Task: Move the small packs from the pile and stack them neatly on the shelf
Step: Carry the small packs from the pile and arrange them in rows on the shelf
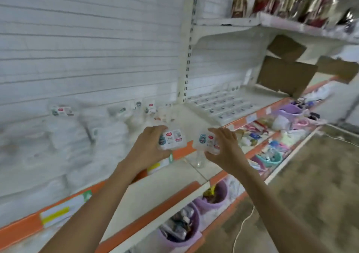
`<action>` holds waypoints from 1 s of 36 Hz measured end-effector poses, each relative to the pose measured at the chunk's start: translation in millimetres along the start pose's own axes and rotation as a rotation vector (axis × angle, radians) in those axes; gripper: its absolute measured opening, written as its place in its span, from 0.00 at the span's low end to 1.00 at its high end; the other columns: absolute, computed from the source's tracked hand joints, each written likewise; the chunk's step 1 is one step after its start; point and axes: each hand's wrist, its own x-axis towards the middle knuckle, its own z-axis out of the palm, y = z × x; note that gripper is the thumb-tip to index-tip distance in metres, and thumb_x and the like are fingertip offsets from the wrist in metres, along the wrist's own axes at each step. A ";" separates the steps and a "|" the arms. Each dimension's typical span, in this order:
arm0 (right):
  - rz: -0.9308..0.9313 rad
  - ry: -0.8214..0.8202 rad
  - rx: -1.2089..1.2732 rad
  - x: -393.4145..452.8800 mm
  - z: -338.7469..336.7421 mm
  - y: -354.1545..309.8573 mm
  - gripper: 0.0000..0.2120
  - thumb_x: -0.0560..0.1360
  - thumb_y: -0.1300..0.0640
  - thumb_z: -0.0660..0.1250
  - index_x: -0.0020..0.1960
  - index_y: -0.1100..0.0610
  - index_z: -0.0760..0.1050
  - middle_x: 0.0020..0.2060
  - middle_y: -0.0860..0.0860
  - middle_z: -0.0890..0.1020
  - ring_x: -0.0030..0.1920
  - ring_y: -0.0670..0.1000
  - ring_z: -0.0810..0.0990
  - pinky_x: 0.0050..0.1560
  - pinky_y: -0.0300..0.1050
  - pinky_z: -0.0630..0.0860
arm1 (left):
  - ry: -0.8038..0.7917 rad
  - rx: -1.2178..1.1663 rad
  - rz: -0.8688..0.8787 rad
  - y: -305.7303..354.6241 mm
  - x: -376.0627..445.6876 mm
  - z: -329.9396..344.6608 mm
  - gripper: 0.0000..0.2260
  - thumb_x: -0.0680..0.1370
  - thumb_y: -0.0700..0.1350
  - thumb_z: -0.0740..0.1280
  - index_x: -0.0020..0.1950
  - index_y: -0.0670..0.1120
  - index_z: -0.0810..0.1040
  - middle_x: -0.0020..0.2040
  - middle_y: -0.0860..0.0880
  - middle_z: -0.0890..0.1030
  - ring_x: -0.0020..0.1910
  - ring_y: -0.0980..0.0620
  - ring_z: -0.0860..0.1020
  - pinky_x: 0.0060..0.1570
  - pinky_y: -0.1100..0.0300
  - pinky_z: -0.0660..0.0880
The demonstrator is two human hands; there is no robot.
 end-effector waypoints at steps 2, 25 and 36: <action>0.058 0.002 -0.006 -13.1 -15.0 35.6 0.33 0.67 0.56 0.74 0.69 0.55 0.66 0.62 0.55 0.69 0.62 0.56 0.64 0.60 0.51 0.70 | -0.043 -0.065 -0.012 30.4 15.1 30.7 0.33 0.67 0.49 0.73 0.69 0.45 0.66 0.62 0.45 0.71 0.61 0.47 0.68 0.56 0.60 0.67; 0.181 -0.110 0.007 0.7 -67.9 255.9 0.34 0.70 0.51 0.70 0.72 0.51 0.60 0.67 0.51 0.65 0.65 0.52 0.62 0.60 0.45 0.67 | -0.109 -0.110 -0.049 147.5 169.1 202.3 0.30 0.68 0.49 0.75 0.66 0.43 0.68 0.62 0.46 0.71 0.62 0.50 0.70 0.53 0.67 0.63; -0.031 -0.190 0.003 186.1 -59.5 306.3 0.34 0.69 0.51 0.71 0.72 0.51 0.61 0.67 0.50 0.65 0.66 0.52 0.62 0.62 0.46 0.65 | 0.044 0.030 -0.185 80.6 324.3 201.4 0.32 0.70 0.53 0.72 0.70 0.43 0.66 0.66 0.46 0.67 0.61 0.49 0.70 0.55 0.61 0.67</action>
